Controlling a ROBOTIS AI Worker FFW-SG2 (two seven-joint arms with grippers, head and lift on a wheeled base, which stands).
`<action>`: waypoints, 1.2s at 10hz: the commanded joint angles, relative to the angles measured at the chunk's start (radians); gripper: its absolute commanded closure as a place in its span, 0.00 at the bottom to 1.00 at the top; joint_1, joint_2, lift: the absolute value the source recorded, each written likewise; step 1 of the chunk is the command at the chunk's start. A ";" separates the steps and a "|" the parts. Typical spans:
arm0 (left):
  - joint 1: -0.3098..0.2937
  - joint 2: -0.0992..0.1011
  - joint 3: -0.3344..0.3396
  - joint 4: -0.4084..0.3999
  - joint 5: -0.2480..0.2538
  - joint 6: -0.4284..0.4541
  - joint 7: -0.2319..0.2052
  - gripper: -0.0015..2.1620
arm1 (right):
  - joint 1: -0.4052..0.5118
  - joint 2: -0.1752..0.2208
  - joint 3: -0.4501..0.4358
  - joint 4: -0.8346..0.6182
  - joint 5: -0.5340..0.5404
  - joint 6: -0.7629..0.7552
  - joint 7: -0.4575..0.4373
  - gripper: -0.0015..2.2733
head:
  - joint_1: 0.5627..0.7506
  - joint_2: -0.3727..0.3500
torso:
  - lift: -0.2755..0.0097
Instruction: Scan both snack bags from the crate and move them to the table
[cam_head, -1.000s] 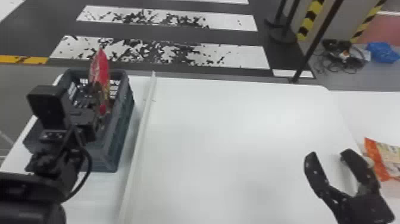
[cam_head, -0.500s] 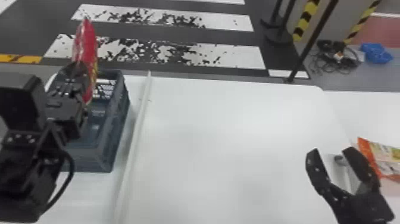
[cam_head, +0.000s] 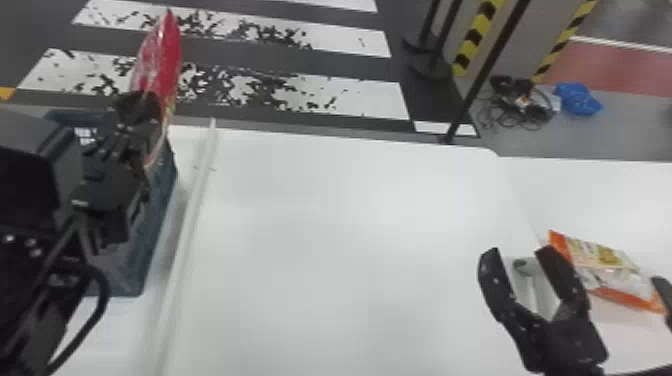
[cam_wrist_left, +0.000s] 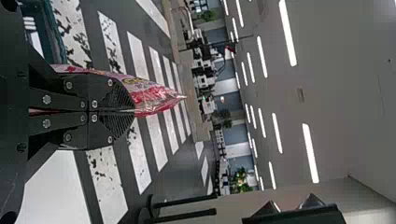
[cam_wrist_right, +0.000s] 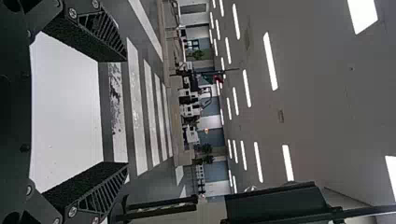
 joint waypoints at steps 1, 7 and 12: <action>-0.019 -0.001 -0.079 0.003 -0.066 0.000 -0.018 0.99 | 0.001 0.003 -0.012 0.000 -0.013 -0.004 0.000 0.06 | 0.70 0.21 | 0.66; -0.097 -0.001 -0.399 0.230 -0.190 -0.043 -0.076 0.99 | 0.001 0.017 -0.084 0.009 -0.083 -0.001 -0.003 0.06 | 0.70 0.03 | 0.66; -0.154 -0.007 -0.589 0.486 -0.134 -0.108 -0.131 0.99 | -0.001 0.022 -0.161 0.003 -0.156 -0.001 -0.018 0.06 | 0.70 0.03 | 0.66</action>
